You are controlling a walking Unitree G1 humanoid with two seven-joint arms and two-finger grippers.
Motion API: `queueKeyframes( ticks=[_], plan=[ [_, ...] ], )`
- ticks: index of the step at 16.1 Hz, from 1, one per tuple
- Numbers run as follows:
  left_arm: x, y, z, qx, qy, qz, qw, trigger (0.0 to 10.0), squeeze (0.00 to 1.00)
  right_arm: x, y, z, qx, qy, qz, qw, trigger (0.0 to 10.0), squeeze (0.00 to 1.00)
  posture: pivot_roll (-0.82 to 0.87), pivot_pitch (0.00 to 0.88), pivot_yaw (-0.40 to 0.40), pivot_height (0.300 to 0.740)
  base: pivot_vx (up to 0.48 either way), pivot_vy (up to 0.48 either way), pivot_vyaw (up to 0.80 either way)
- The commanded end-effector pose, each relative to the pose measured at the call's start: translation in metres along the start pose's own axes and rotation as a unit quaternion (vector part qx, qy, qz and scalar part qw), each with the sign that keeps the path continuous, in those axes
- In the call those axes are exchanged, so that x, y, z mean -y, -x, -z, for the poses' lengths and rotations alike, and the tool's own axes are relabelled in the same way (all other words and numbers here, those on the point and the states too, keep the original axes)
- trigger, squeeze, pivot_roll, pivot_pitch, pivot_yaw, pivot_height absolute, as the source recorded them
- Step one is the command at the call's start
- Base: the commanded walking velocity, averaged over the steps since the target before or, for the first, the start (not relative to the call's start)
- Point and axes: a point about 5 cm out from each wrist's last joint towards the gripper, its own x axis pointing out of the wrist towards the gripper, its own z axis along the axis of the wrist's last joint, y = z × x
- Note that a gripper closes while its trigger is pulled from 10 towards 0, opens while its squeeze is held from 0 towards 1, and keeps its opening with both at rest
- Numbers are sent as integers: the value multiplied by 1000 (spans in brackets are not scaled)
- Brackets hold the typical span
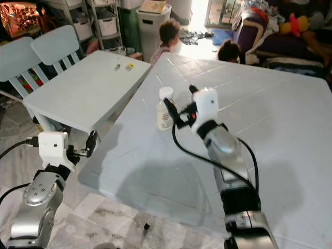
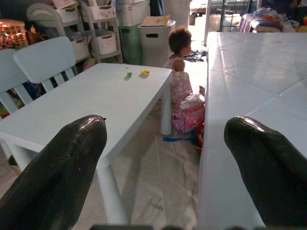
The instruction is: Restocking fridge
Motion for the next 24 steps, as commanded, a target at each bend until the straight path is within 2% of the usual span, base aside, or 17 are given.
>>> queueKeyframes(
  ticks=[1, 5, 7, 8, 9, 10, 15, 23, 24],
  plan=[
    [0, 2, -3, 0, -11, 8, 1000, 10000, 0, 4, -4, -3, 2, 4, -6, 1000, 10000, 0, 84, 50, 4, 740, 0, 0, 0],
    [-2, 8, -3, -8, -17, 12, 1000, 10000, 0, 4, -23, -5, -10, 11, -28, 1000, 10000, 0, 106, 69, 13, 740, 0, 0, 0],
    [-5, 8, -5, -10, -21, 11, 1000, 10000, 0, 4, -39, -10, -16, 16, -51, 998, 10000, 0, 115, 75, 15, 740, 0, 0, 0],
    [-5, 8, -5, -11, -22, 11, 1000, 10000, 0, 3, -43, -12, -21, 18, -57, 998, 4078, 0, 118, 77, 16, 740, 0, 0, 0],
    [-5, 8, -6, -11, -23, 12, 1000, 10000, 0, 4, -45, -12, -28, 20, -61, 998, 1098, 0, 120, 78, 16, 740, 0, 0, 0],
    [-5, 9, -6, -12, -22, 13, 1000, 10000, 0, 5, -48, -13, -30, 26, -65, 997, 0, 0, 121, 81, 15, 740, 0, 0, 0],
    [-1, 11, -5, -17, -19, 16, 1000, 10000, 0, 4, -53, -13, -43, 30, -81, 995, 0, 0, 116, 87, 12, 740, 0, 0, 0],
    [2, 10, 1, -33, -22, 15, 999, 10000, 0, 4, -48, -2, -82, 37, -100, 991, 0, 0, 99, 84, 3, 740, 0, 0, 0],
    [-2, 9, 5, -46, -31, 7, 998, 10000, 0, 9, -44, -8, -57, 45, -76, 994, 0, 0, 99, 78, 2, 740, 0, 0, 0]
  ],
)
